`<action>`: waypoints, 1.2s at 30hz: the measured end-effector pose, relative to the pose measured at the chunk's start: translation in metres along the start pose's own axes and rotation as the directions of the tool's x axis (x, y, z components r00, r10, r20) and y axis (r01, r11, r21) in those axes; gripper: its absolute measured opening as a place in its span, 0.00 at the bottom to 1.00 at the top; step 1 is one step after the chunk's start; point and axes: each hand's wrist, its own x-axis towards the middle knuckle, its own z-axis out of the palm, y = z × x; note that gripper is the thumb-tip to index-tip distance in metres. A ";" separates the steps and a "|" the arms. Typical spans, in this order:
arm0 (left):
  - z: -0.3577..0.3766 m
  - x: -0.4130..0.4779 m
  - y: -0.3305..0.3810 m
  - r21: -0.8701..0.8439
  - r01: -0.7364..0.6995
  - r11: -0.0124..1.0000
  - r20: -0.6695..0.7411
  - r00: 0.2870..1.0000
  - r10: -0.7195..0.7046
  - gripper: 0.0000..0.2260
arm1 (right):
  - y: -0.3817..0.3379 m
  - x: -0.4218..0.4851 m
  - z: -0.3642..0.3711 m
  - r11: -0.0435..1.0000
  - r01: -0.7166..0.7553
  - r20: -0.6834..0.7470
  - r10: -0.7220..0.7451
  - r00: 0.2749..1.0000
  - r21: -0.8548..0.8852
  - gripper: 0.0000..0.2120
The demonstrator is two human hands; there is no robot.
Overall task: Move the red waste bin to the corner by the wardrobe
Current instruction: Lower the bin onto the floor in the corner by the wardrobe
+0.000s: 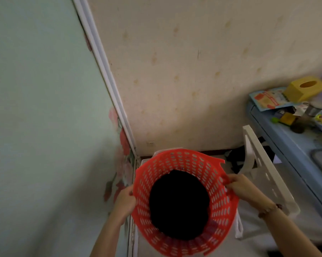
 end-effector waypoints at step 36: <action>0.219 0.265 -0.194 -0.128 0.189 0.974 0.199 0.967 -0.162 0.25 | 0.227 0.247 0.108 0.981 -0.193 -0.019 0.194 0.981 0.035 0.18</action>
